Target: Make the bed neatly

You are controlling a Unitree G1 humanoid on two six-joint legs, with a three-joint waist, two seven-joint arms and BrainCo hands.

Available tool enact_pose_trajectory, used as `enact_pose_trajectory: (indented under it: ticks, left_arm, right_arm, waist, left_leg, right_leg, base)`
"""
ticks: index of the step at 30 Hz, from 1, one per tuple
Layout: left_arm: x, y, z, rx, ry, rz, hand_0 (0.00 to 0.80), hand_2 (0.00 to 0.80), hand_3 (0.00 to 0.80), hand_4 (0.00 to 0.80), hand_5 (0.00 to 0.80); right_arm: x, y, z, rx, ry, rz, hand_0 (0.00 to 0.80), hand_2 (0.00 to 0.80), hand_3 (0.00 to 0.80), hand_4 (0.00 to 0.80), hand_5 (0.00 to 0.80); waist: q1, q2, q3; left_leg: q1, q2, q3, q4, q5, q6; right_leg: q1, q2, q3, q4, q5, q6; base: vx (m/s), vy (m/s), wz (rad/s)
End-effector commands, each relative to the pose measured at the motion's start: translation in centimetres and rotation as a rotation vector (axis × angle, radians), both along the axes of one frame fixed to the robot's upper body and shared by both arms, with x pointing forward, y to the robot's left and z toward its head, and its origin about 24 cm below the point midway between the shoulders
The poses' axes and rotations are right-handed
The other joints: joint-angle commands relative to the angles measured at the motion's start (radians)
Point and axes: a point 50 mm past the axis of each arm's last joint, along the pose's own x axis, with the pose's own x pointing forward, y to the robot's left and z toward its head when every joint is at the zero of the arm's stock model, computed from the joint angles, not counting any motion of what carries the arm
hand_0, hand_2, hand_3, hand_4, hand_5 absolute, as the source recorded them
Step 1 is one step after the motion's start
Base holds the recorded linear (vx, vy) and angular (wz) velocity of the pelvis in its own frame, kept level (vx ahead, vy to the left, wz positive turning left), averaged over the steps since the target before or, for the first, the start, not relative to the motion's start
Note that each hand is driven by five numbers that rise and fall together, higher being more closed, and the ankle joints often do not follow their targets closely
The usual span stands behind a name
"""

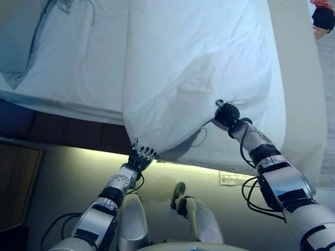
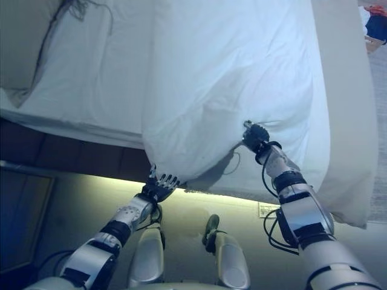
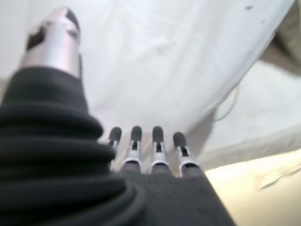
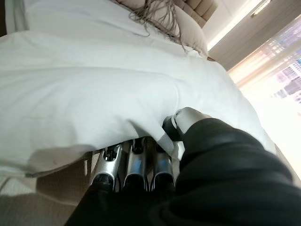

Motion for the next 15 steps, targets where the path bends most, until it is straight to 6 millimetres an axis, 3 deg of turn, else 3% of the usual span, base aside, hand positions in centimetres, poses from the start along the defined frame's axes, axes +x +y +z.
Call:
enact_pose_trajectory:
  ticks: [1,15]
  left_arm:
    - [1.6,-3.2,2.2,-0.227,-0.021,0.028,0.000,0.000,0.000,0.000,0.000]
    - [2.6,-9.1,5.6,-0.287,-0.109,-0.006,0.000,0.000,0.000,0.000,0.000]
  right_arm:
    - [1.5,4.9,7.7,0.127,-0.300,0.144,0.800,0.800,0.800,0.800,0.800]
    - [-0.7,11.6,12.3,0.339,-0.515,0.335,0.800,0.800,0.800,0.800,0.800]
  waist:
    - [-0.003,-0.018,-0.023]
    - [-0.034,-0.035,0.026]
  left_leg:
    - [-0.015,0.028,-0.004,-0.019,0.021,0.022]
    - [-0.074,0.032,-0.012,0.056,-0.020,0.009]
  right_leg:
    - [0.032,-0.027,0.020,-0.079,0.056,0.055]
    - [-0.017,-0.023,0.045,-0.030,0.037,0.065]
  base:
    - [0.008,-0.095,0.01]
    - [0.000,-0.031,-0.01]
